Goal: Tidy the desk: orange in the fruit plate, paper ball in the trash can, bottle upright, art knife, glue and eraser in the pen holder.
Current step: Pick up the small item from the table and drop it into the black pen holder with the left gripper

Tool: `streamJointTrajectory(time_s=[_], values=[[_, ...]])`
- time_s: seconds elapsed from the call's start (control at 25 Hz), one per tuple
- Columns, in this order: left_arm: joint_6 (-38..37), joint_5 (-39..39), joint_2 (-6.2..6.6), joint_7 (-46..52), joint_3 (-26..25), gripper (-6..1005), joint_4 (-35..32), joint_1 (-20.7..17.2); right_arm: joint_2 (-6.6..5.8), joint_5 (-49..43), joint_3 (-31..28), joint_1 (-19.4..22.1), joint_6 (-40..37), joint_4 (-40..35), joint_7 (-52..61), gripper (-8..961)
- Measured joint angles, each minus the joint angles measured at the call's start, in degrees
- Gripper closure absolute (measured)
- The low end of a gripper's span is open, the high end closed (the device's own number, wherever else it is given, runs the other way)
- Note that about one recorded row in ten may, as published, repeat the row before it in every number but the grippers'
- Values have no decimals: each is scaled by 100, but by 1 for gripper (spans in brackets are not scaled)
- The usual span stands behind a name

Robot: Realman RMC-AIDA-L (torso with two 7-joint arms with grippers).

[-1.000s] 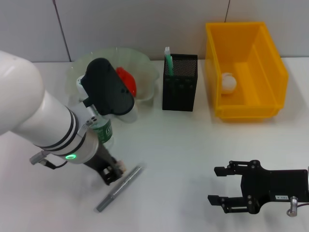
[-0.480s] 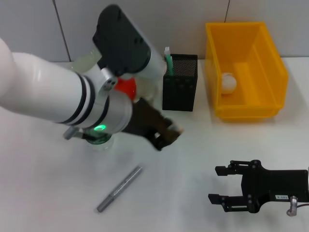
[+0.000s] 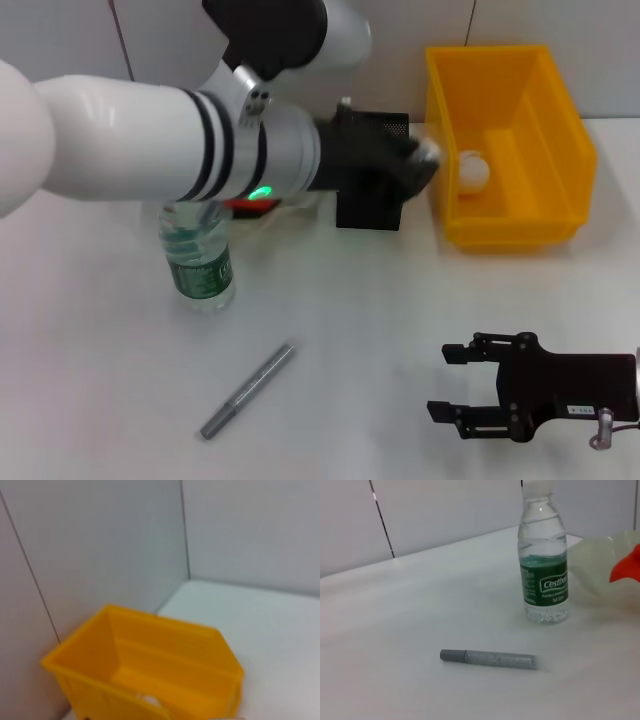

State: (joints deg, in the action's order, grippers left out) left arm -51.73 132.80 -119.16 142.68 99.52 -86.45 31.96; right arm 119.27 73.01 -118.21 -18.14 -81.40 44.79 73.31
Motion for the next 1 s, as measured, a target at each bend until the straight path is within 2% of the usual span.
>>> streamJointTrajectory(time_s=[0.32,0.36,0.4,1.0], values=[[1333,-802,-2,-550,58,725,1256,482,-8,83,-8,23,-10,-68,-40,212],[1333,-802,-2,-550,58,724,1256,482,-9,85,-9,25,-11,-68,-40,213],[1714,-944,-1,-684,112,724,1644,646,-9,85,-10,27,-11,-68,-41,213],[3754,-1062,-2,-683,617,718,3333,1314,-10,85,-78,19,12,-133,-12,213]])
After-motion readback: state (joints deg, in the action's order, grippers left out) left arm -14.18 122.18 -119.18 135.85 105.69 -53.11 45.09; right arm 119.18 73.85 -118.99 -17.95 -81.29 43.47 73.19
